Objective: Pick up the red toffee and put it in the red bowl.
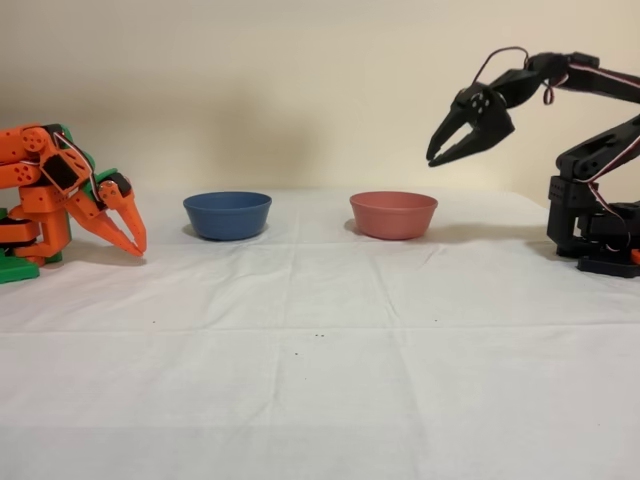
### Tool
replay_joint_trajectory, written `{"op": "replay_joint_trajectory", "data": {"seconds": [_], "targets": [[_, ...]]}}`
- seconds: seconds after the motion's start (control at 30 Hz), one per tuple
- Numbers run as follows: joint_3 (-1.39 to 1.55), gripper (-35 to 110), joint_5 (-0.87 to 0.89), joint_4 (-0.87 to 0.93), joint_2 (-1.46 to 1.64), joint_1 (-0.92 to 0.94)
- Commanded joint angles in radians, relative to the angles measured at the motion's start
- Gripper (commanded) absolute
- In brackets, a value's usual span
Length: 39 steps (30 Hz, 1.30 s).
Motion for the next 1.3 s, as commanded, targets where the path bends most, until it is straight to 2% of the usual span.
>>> {"op": "replay_joint_trajectory", "data": {"seconds": [0.0, 0.17, 0.6, 0.87, 1.07, 1.27], "targets": [[0.144, 1, -0.023, -0.118, 0.120, -0.023], [0.357, 1, -0.020, -0.225, 0.308, -0.066], [0.601, 1, 0.086, -0.137, 0.630, -0.051], [0.695, 1, 0.160, -0.110, 0.637, -0.051], [0.699, 1, 0.210, -0.006, 0.637, -0.054], [0.699, 1, 0.184, 0.032, 0.637, -0.052]]}}
